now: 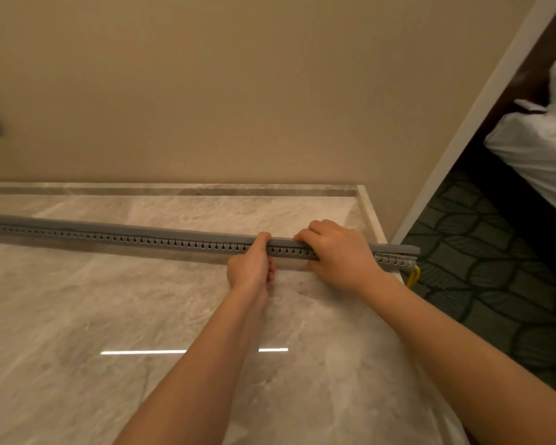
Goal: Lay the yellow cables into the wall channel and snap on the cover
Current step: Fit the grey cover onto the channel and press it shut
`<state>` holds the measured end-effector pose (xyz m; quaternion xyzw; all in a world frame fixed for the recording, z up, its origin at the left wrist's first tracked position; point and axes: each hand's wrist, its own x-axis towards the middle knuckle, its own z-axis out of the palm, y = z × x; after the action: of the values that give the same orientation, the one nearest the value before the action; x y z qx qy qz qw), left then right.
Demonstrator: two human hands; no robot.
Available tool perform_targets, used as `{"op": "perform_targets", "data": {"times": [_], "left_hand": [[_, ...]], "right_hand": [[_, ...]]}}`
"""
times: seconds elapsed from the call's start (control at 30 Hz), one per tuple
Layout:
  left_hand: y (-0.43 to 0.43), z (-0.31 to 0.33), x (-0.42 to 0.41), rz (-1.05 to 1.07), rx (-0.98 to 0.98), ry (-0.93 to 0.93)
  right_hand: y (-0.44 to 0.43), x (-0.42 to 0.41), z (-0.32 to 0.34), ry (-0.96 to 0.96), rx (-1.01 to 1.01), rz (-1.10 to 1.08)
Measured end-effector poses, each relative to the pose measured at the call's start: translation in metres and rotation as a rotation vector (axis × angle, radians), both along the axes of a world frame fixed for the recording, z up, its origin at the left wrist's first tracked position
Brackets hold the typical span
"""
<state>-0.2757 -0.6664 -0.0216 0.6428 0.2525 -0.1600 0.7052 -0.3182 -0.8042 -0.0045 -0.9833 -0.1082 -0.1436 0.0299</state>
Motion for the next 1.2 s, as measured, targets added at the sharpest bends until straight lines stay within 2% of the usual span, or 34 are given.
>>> {"op": "perform_targets", "data": {"times": [0.17, 0.4, 0.57, 1.0, 1.2], "left_hand": [[0.001, -0.001, 0.000, 0.005, -0.003, -0.004], [0.001, -0.002, -0.002, 0.017, 0.000, -0.004], [0.002, -0.002, -0.001, 0.025, -0.010, 0.004], [-0.006, -0.004, -0.006, 0.086, 0.070, -0.032], [-0.030, 0.000, -0.023, -0.024, -0.109, 0.015]], "right_hand": [[-0.021, -0.018, 0.004, -0.016, -0.036, -0.005], [-0.030, -0.034, 0.012, -0.137, -0.043, -0.051], [-0.029, -0.031, 0.015, -0.094, -0.009, -0.074], [-0.034, -0.033, 0.007, -0.195, -0.009, 0.010], [-0.038, -0.032, 0.003, -0.223, -0.030, 0.073]]}}
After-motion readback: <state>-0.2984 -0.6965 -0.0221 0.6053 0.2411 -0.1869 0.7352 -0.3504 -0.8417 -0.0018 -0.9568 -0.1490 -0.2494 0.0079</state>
